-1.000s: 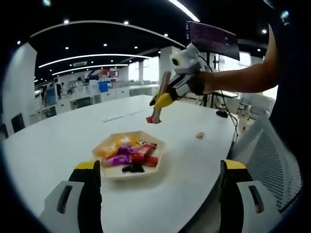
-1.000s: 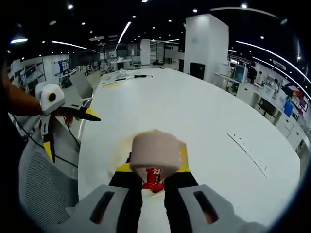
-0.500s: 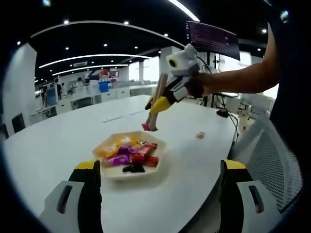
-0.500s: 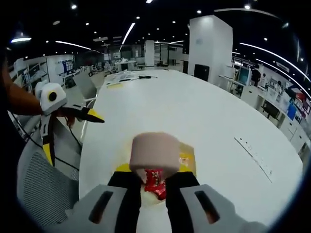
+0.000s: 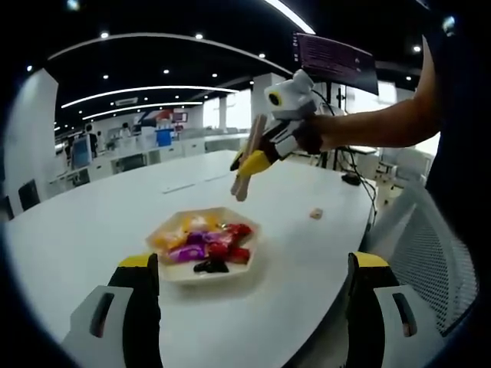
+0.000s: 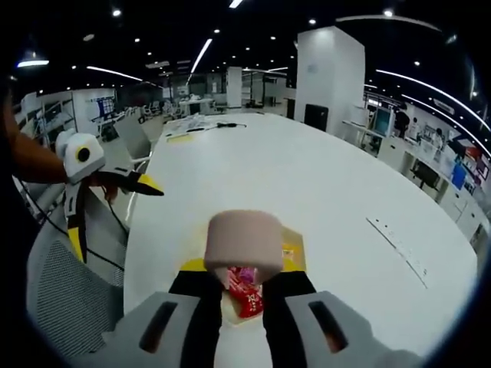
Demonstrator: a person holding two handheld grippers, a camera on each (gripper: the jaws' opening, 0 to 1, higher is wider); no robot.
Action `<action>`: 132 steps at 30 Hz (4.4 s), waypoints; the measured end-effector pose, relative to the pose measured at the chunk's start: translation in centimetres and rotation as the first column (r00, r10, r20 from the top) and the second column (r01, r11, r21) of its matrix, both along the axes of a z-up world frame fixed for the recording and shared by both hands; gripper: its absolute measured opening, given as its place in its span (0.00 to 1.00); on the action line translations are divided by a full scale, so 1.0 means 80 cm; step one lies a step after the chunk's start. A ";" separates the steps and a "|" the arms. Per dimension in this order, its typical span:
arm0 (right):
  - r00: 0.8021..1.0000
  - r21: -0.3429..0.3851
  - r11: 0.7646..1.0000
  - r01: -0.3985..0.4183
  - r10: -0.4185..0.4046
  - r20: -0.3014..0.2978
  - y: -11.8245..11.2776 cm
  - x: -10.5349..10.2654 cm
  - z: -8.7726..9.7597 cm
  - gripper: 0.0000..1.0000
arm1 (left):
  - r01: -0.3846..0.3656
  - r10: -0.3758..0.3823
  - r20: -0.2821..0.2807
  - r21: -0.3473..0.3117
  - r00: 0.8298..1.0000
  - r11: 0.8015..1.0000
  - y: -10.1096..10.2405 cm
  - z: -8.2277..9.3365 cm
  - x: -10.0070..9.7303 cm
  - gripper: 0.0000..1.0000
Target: Place the target food into the container with the food tongs after gripping and lifting it, then release it inside without dropping or visibly crushing the food.
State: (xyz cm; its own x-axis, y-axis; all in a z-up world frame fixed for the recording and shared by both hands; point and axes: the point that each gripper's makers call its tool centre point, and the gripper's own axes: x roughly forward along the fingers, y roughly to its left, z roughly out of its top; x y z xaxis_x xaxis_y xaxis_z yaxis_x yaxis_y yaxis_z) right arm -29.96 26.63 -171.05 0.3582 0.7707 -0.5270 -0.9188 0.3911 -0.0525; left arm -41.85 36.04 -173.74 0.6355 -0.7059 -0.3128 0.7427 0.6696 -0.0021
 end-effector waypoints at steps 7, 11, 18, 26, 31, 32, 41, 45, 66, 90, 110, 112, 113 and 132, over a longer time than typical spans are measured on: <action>1.000 0.005 1.000 0.008 -0.009 0.023 -0.015 0.001 0.003 0.19 | -0.001 0.001 0.000 0.004 1.000 1.000 0.000 -0.001 0.000 1.00; 1.000 0.033 0.999 -0.001 0.000 0.026 -0.025 -0.002 0.009 0.19 | 0.000 0.000 0.000 0.007 1.000 1.000 0.000 -0.001 0.000 1.00; 0.999 0.031 0.999 -0.030 0.029 0.043 -0.053 -0.014 0.022 0.19 | 0.000 0.000 -0.002 0.013 1.000 1.000 0.000 -0.003 0.000 1.00; 0.997 0.041 0.998 -0.051 0.048 0.059 -0.085 -0.026 0.031 0.20 | 0.014 -0.014 -0.005 0.025 1.000 1.000 -0.002 -0.005 -0.003 1.00; 0.996 0.036 0.998 -0.060 0.057 0.074 -0.111 -0.037 0.029 0.19 | 0.020 -0.019 -0.013 0.022 1.000 1.000 -0.003 -0.006 -0.004 1.00; 0.996 0.037 0.998 -0.055 0.052 0.076 -0.116 -0.038 0.028 0.19 | 0.021 -0.020 -0.014 0.022 1.000 1.000 -0.003 -0.006 -0.004 1.00; 0.997 0.030 0.999 0.011 -0.013 0.082 -0.166 -0.047 0.028 0.20 | 0.030 -0.029 -0.022 0.016 0.999 0.999 -0.005 -0.007 -0.006 1.00; 0.996 0.025 0.999 0.028 -0.030 0.087 -0.186 -0.054 0.031 0.20 | 0.032 -0.031 -0.026 0.021 0.999 0.999 -0.005 -0.009 -0.007 1.00; 0.995 0.017 1.000 0.021 -0.022 0.097 -0.231 -0.079 0.032 0.21 | 0.035 -0.034 -0.038 0.037 0.999 0.999 -0.005 -0.014 -0.008 1.00; 0.998 -0.039 0.999 -0.015 0.017 0.052 -0.237 -0.094 -0.031 0.21 | 0.041 -0.039 -0.052 0.050 0.998 0.998 -0.006 -0.019 -0.010 1.00; 0.997 -0.135 0.988 -0.072 0.069 -0.026 -0.232 -0.103 -0.105 0.19 | 0.038 -0.036 -0.053 0.054 0.998 0.998 -0.004 -0.021 -0.009 1.00; 0.997 -0.140 0.988 -0.069 0.065 -0.034 -0.234 -0.102 -0.110 0.19 | 0.039 -0.036 -0.052 0.055 0.998 0.998 -0.004 -0.020 -0.009 1.00; 0.997 -0.140 0.988 -0.068 0.064 -0.037 -0.234 -0.102 -0.112 0.19 | 0.038 -0.035 -0.052 0.055 0.998 0.998 -0.004 -0.020 -0.009 1.00; 0.995 -0.172 0.984 0.040 -0.055 -0.083 -0.239 -0.090 -0.124 0.13 | 0.037 -0.034 -0.054 0.057 0.998 0.998 -0.005 -0.021 -0.009 0.99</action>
